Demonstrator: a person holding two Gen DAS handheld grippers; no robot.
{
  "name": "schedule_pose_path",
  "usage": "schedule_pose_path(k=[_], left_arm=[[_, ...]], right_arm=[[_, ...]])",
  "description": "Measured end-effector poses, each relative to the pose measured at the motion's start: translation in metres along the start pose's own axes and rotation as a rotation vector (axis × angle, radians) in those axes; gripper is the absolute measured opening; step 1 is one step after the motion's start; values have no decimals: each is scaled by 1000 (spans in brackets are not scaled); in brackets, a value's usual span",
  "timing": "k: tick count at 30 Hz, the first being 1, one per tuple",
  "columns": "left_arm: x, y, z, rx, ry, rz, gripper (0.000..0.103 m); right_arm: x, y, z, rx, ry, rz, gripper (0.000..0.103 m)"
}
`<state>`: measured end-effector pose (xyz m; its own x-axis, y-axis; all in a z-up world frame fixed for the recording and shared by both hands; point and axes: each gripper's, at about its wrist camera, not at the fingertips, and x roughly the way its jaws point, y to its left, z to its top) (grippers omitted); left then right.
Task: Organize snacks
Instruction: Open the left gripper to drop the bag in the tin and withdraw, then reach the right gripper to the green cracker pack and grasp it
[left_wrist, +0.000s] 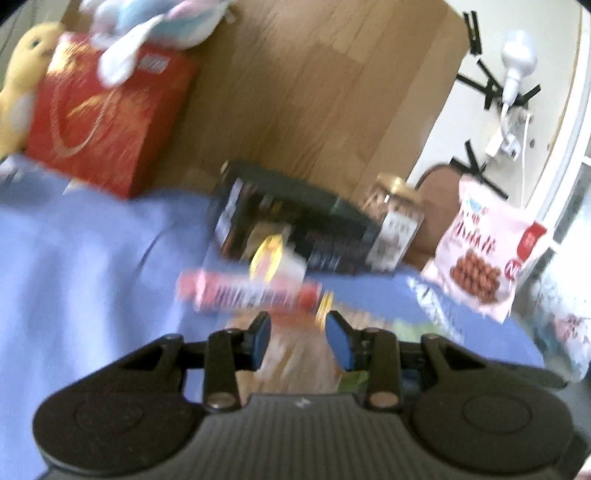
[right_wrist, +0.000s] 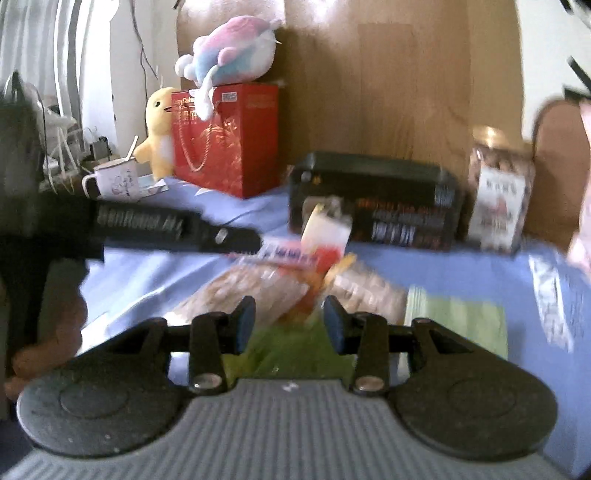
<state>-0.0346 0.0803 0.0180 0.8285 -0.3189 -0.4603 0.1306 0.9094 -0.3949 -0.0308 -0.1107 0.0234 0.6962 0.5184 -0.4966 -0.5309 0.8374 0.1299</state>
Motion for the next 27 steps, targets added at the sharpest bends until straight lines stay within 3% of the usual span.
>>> schedule_pose_path(k=[2, 7, 14, 19, 23, 27], left_arm=[[-5, 3, -13, 3, 20, 37, 34], [-23, -3, -25, 28, 1, 13, 37], [-17, -32, -34, 200, 15, 16, 40], [-17, -41, -40, 266, 24, 19, 43], [-17, -39, -40, 262, 37, 6, 43], [-16, -39, -40, 268, 41, -11, 43]], right_arm=[[-8, 1, -8, 41, -1, -3, 44], [-17, 7, -27, 30, 16, -76, 44], [-31, -6, -45, 98, 9, -96, 48], [-33, -9, -46, 127, 6, -87, 48], [-50, -11, -50, 142, -65, -112, 48], [-72, -24, -54, 141, -118, -221, 49]])
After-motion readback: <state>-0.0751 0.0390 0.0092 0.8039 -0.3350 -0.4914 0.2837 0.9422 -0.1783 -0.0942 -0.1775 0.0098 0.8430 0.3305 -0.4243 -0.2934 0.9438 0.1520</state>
